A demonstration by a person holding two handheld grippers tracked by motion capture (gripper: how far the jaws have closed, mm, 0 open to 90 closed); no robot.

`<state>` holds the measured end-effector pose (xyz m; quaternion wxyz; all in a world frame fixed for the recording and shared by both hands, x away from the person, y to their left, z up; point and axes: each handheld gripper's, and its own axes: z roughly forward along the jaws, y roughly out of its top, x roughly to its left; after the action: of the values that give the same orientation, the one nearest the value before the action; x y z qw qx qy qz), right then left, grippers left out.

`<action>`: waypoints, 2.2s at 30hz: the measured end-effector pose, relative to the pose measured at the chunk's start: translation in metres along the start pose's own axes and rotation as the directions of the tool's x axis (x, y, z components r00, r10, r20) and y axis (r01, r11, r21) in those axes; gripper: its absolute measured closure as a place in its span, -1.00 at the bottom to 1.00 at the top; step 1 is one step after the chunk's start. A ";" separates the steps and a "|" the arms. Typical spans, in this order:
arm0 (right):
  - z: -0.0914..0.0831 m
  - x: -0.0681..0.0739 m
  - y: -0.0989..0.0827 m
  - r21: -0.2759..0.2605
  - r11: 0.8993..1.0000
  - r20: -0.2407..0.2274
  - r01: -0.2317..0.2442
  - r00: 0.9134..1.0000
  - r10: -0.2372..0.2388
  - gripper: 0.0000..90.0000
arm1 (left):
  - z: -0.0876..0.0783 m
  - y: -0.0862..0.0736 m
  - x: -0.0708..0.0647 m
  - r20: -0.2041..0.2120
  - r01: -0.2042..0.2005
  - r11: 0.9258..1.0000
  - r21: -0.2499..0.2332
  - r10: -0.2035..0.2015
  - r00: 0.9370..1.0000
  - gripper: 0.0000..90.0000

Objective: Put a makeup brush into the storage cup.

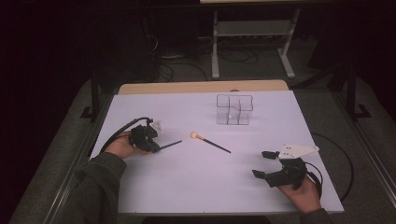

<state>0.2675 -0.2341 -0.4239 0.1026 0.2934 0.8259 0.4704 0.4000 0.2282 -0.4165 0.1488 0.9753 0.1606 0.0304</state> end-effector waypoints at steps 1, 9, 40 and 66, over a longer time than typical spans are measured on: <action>0.000 0.000 0.000 -0.002 1.000 -0.001 0.004 1.000 -0.004 -0.57 | 0.000 0.000 0.000 -0.002 -0.002 1.000 0.001 0.002 1.000 0.82; 0.002 0.001 0.001 0.007 1.000 -0.006 0.002 1.000 -0.002 -0.57 | 0.000 0.001 0.000 -0.003 0.005 1.000 0.005 -0.005 1.000 0.84; 0.001 0.000 0.009 0.027 1.000 -0.015 0.008 1.000 -0.008 -0.60 | -0.037 0.000 -0.014 0.009 0.001 0.997 -0.082 -0.001 1.000 0.85; -0.009 0.008 0.076 0.101 0.989 -0.084 0.105 0.992 -0.096 -0.52 | -0.091 0.012 -0.049 -0.008 -0.110 0.972 -0.206 0.110 0.994 0.85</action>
<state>0.2866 -0.2072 -0.3547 0.0781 0.2376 0.8666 0.4317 0.3480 0.2271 -0.3269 0.2474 0.9620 0.1021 0.0535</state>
